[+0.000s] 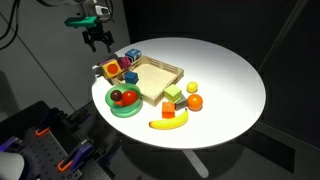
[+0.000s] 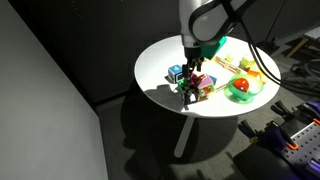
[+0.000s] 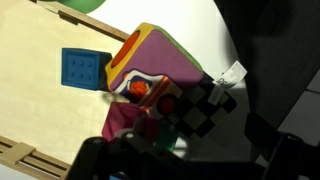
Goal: Shift the orange and white cube-shaped toy to the tray
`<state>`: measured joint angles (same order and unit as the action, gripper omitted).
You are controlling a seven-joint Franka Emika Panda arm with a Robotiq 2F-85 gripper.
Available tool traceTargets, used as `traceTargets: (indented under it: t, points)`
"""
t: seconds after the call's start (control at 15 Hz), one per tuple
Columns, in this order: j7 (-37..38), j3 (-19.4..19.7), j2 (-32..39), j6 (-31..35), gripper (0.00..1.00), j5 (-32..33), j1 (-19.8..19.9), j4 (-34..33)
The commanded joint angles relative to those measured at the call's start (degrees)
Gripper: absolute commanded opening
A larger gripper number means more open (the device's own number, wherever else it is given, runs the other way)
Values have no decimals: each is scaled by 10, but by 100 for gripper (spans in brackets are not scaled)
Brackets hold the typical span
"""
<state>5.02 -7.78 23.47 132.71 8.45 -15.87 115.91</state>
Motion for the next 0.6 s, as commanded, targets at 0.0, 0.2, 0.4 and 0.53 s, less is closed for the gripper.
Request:
traceTargets:
  t: [0.0, 0.2, 0.4, 0.53]
  points:
    - [10, 8, -34, 1, 100, 1, 14, 22]
    - [10, 12, -46, -4, 100, 1, 23, 30]
    - [8, 15, -51, -8, 100, 1, 31, 36]
    - [8, 17, -48, -10, 100, 3, 33, 37]
